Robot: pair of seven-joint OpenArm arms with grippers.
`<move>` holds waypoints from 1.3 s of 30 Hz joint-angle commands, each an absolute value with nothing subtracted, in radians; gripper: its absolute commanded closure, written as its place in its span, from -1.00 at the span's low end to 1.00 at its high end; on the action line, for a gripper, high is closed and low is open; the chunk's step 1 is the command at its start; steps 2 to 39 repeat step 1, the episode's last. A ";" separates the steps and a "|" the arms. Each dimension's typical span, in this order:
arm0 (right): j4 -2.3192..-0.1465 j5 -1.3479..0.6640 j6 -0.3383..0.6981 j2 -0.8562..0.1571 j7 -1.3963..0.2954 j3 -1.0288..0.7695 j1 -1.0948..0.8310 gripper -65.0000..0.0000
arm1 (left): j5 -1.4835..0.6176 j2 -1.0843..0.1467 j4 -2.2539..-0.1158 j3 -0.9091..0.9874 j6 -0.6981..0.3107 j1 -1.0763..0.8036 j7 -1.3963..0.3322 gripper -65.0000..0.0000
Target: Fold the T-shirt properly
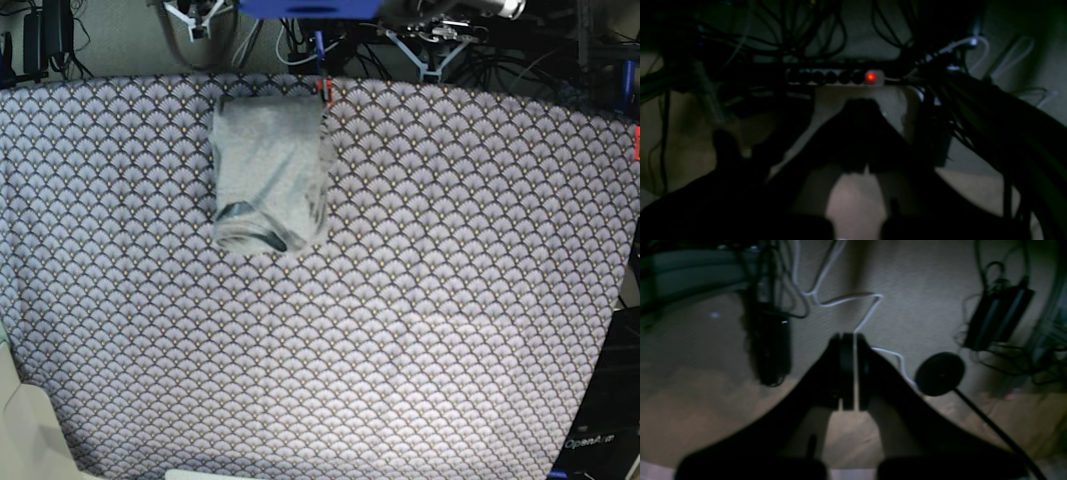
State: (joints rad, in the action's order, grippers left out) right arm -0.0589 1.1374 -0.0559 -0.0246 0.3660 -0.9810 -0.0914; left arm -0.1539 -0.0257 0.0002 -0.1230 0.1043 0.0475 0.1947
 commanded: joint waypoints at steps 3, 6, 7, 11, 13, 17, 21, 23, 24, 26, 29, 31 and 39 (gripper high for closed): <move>-0.059 1.135 -0.070 -0.021 0.380 -0.981 -0.091 1.00 | -0.156 -0.028 0.000 -0.122 0.105 0.048 0.200 1.00; -0.059 1.135 -0.070 -0.021 0.380 -0.981 -0.091 1.00 | -0.156 -0.028 0.000 -0.122 0.105 0.048 0.200 1.00; -0.059 1.135 -0.070 -0.021 0.380 -0.981 -0.091 1.00 | -0.156 -0.028 0.000 -0.122 0.105 0.048 0.200 1.00; -0.059 1.135 -0.070 -0.021 0.380 -0.981 -0.091 1.00 | -0.156 -0.028 0.000 -0.122 0.105 0.048 0.200 1.00; -0.059 1.135 -0.070 -0.021 0.380 -0.981 -0.091 1.00 | -0.156 -0.028 0.000 -0.122 0.105 0.048 0.200 1.00; -0.059 1.135 -0.070 -0.021 0.380 -0.981 -0.091 1.00 | -0.156 -0.028 0.000 -0.122 0.105 0.048 0.200 1.00; -0.059 1.135 -0.070 -0.021 0.380 -0.981 -0.091 1.00 | -0.156 -0.028 0.000 -0.122 0.105 0.048 0.200 1.00; -0.059 1.135 -0.070 -0.021 0.380 -0.981 -0.091 1.00 | -0.156 -0.028 0.000 -0.122 0.105 0.048 0.200 1.00; -0.059 1.135 -0.070 -0.021 0.380 -0.981 -0.091 1.00 | -0.156 -0.028 0.000 -0.122 0.105 0.048 0.200 1.00; -0.059 1.135 -0.070 -0.021 0.380 -0.981 -0.091 1.00 | -0.156 -0.028 0.000 -0.122 0.105 0.048 0.200 1.00; -0.059 1.135 -0.070 -0.021 0.380 -0.981 -0.091 1.00 | -0.156 -0.028 0.000 -0.122 0.105 0.048 0.200 1.00; -0.059 1.135 -0.070 -0.021 0.380 -0.981 -0.091 1.00 | -0.156 -0.028 0.000 -0.122 0.105 0.048 0.200 1.00; -0.059 1.135 -0.070 -0.021 0.380 -0.981 -0.091 1.00 | -0.156 -0.028 0.000 -0.122 0.105 0.048 0.200 1.00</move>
